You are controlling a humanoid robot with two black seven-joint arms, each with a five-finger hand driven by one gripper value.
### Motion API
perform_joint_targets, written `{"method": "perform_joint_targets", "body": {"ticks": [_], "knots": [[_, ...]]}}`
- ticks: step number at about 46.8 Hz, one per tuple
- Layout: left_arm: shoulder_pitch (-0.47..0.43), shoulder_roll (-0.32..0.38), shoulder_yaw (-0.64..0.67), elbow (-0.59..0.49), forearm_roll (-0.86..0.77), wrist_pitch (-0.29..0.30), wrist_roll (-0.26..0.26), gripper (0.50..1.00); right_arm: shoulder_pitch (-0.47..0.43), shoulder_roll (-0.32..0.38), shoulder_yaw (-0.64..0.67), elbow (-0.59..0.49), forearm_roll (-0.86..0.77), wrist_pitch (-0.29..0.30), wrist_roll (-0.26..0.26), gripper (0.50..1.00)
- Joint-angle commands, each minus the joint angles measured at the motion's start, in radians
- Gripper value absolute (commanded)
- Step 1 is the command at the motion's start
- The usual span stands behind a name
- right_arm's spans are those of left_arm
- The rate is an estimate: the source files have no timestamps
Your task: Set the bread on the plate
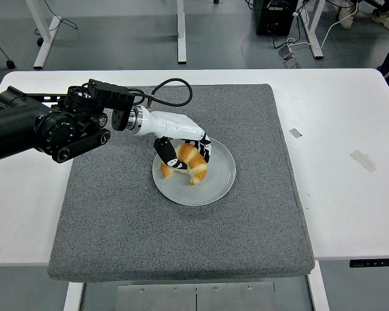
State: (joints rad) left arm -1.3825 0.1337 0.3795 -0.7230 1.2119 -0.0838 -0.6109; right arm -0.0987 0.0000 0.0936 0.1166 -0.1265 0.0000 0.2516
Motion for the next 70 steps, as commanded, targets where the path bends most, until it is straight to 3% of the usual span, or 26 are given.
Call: {"method": "perform_joint_targets", "body": {"ticks": [1, 28, 40, 48, 59, 63, 70], "knots": [[0.007, -0.002, -0.001, 0.004, 0.000, 0.010, 0.000, 0.500, 0.001, 0.000, 0.000, 0.000, 0.001, 0.000, 0.000, 1.000], [0.023, -0.020, -0.002, 0.024, -0.008, 0.033, 0.000, 0.500, 0.001, 0.000, 0.000, 0.000, 0.001, 0.000, 0.000, 1.000], [0.025, -0.020, -0.004, 0.024, -0.017, 0.033, 0.000, 0.652, 0.001, 0.000, 0.000, 0.000, -0.001, 0.000, 0.000, 1.000], [0.025, -0.020, -0.011, 0.024, -0.020, 0.035, 0.000, 0.789, 0.001, 0.000, 0.000, 0.000, 0.001, 0.000, 0.000, 1.000], [0.023, -0.020, -0.013, 0.024, -0.080, 0.035, 0.000, 0.922, 0.001, 0.000, 0.000, 0.000, 0.001, 0.000, 0.000, 1.000], [0.023, -0.020, -0.014, 0.024, -0.103, 0.035, 0.000, 0.955, 0.001, 0.000, 0.000, 0.000, 0.001, 0.000, 0.000, 1.000], [0.020, -0.019, -0.016, 0.024, -0.144, 0.035, 0.000, 0.968, 0.000, 0.000, 0.000, 0.000, 0.001, 0.000, 0.000, 1.000]]}}
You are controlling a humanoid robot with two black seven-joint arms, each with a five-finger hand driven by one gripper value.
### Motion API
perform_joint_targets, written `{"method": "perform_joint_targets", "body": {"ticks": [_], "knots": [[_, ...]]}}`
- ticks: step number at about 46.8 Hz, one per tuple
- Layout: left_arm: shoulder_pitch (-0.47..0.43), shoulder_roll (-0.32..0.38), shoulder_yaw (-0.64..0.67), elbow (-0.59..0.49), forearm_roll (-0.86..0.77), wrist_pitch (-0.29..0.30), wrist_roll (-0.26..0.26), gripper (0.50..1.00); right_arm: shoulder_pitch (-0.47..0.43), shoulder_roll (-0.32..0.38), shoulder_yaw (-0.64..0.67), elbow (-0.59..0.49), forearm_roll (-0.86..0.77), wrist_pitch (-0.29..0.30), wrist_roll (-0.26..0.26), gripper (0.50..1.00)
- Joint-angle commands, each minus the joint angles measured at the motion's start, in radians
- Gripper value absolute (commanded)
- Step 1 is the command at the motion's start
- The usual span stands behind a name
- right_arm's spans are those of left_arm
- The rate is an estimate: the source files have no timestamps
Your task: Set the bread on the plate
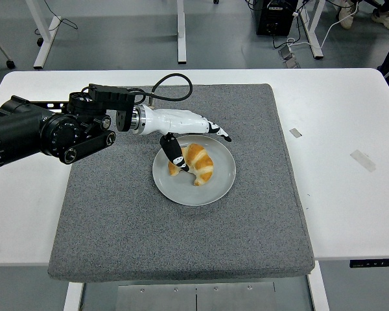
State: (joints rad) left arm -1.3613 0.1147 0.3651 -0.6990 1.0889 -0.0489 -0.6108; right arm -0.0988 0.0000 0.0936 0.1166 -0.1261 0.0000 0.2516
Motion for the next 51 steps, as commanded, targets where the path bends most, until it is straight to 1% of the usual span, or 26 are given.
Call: {"method": "perform_joint_targets", "body": {"ticks": [1, 8, 12, 27, 35, 40, 46, 51], "knots": [[-0.002, 0.000, -0.001, -0.001, -0.029, 0.000, 0.000, 0.968, 0.001, 0.000, 0.000, 0.000, -0.001, 0.000, 0.000, 1.000], [-0.013, 0.003, -0.003, -0.001, -0.090, 0.000, 0.000, 0.974, 0.001, 0.000, 0.000, 0.000, 0.000, 0.000, 0.000, 1.000], [-0.018, 0.006, -0.008, -0.001, -0.151, -0.002, 0.000, 0.975, 0.001, 0.000, 0.000, 0.000, 0.000, 0.000, 0.000, 1.000], [-0.025, 0.023, -0.011, 0.007, -0.501, -0.003, 0.000, 0.977, 0.001, 0.000, 0.000, 0.000, 0.000, 0.000, 0.000, 1.000], [-0.018, 0.026, -0.012, 0.078, -0.722, -0.003, 0.000, 0.977, 0.001, 0.000, 0.000, 0.000, 0.000, 0.000, 0.000, 1.000], [-0.012, 0.028, -0.017, 0.096, -0.851, -0.005, 0.000, 0.977, 0.001, 0.000, 0.000, 0.000, 0.000, 0.000, 0.000, 1.000], [0.001, 0.033, -0.077, 0.098, -0.957, -0.008, 0.000, 0.977, -0.001, 0.000, 0.000, 0.000, 0.000, 0.000, 0.000, 1.000], [0.037, 0.039, -0.167, 0.098, -0.995, -0.008, 0.000, 0.977, 0.001, 0.000, 0.000, 0.000, 0.000, 0.000, 0.000, 1.000]]}}
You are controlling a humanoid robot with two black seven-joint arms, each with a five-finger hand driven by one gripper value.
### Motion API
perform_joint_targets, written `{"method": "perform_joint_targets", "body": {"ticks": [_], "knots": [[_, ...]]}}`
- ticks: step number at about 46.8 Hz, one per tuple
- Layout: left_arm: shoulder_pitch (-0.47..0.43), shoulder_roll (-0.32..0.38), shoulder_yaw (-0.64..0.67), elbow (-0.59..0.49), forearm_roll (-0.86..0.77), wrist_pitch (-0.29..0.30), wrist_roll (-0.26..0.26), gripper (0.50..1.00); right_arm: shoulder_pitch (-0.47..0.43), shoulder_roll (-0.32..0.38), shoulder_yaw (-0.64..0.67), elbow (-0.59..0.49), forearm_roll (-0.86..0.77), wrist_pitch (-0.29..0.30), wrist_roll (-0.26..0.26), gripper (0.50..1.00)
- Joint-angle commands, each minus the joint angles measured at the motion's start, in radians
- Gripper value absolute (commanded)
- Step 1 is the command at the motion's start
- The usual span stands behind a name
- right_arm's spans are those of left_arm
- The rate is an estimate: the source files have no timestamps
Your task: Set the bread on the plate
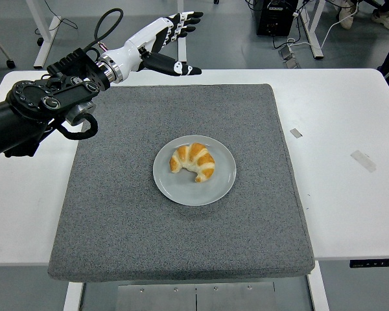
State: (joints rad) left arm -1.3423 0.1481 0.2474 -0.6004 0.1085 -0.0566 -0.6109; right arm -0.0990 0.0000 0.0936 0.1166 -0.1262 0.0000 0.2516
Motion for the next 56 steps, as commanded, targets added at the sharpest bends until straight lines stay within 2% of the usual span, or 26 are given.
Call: {"method": "perform_joint_targets", "body": {"ticks": [1, 4, 13, 18, 25, 33, 44, 56], "knots": [[0.023, 0.008, -0.069, -0.001, -0.016, 0.001, 0.000, 0.977, 0.001, 0.000, 0.000, 0.000, 0.000, 0.000, 0.000, 1.000], [0.041, 0.011, -0.129, -0.001, -0.018, 0.001, 0.000, 0.977, -0.001, 0.000, 0.000, 0.000, 0.000, 0.000, 0.000, 1.000], [0.112, 0.011, -0.378, -0.001, -0.018, 0.001, 0.146, 0.978, -0.001, 0.000, 0.000, 0.000, 0.000, 0.000, 0.000, 1.000], [0.147, 0.011, -0.471, -0.001, -0.018, 0.003, 0.198, 0.978, 0.001, 0.000, 0.000, 0.000, 0.000, 0.000, 0.000, 1.000], [0.181, 0.018, -0.534, -0.001, -0.018, 0.001, 0.215, 0.978, 0.001, 0.000, 0.000, 0.000, 0.000, 0.000, 0.000, 1.000], [0.230, 0.056, -0.592, -0.001, -0.018, -0.009, 0.230, 0.978, -0.001, 0.000, 0.000, 0.000, 0.000, 0.000, 0.000, 1.000], [0.318, 0.106, -0.749, -0.001, -0.020, -0.048, 0.258, 0.978, 0.001, 0.000, 0.000, 0.000, 0.000, 0.000, 0.000, 1.000], [0.402, 0.110, -0.919, -0.001, -0.020, -0.075, 0.258, 0.978, 0.001, 0.000, 0.000, 0.000, 0.000, 0.000, 0.000, 1.000]]}}
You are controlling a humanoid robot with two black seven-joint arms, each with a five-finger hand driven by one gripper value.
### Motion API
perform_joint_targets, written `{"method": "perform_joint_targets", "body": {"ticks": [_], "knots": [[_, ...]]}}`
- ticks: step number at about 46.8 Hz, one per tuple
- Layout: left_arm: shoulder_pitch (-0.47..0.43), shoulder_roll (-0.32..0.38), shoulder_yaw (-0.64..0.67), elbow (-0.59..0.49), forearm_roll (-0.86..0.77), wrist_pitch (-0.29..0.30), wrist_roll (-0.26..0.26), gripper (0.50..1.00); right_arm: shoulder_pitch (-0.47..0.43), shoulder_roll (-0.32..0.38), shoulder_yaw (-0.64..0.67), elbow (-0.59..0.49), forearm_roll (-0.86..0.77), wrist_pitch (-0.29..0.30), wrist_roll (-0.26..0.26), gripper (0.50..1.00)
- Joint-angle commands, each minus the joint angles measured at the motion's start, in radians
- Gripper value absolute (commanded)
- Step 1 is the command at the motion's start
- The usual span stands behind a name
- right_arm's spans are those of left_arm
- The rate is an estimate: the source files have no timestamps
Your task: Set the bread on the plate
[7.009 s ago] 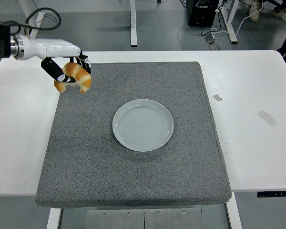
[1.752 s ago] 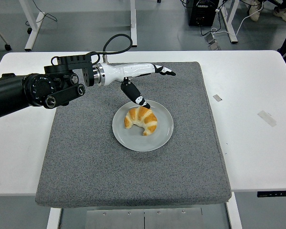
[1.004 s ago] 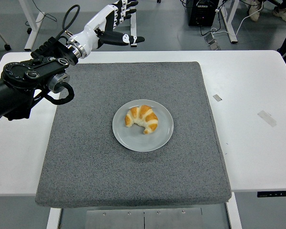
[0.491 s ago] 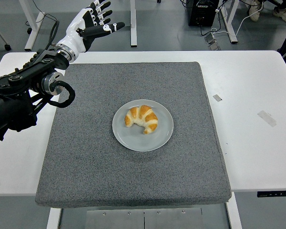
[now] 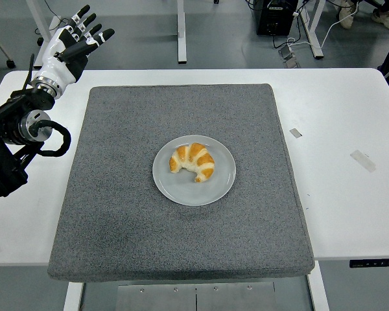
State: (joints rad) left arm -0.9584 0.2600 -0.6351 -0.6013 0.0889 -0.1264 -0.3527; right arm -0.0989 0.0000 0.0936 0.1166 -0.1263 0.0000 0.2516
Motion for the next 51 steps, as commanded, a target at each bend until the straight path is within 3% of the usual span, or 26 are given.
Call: {"method": "perform_joint_targets", "body": {"ticks": [1, 25, 51], "knots": [[0.024, -0.004, -0.050, 0.000, -0.001, -0.010, 0.000, 0.978, 0.001, 0.000, 0.000, 0.000, 0.000, 0.000, 0.000, 1.000], [0.064, -0.013, -0.087, 0.051, -0.182, -0.015, 0.001, 0.978, -0.001, 0.000, 0.000, 0.000, 0.000, 0.000, 0.000, 1.000], [0.076, -0.074, -0.089, 0.112, -0.186, -0.005, -0.002, 0.978, 0.005, 0.000, 0.006, 0.018, 0.000, 0.006, 0.000, 1.000]]}}
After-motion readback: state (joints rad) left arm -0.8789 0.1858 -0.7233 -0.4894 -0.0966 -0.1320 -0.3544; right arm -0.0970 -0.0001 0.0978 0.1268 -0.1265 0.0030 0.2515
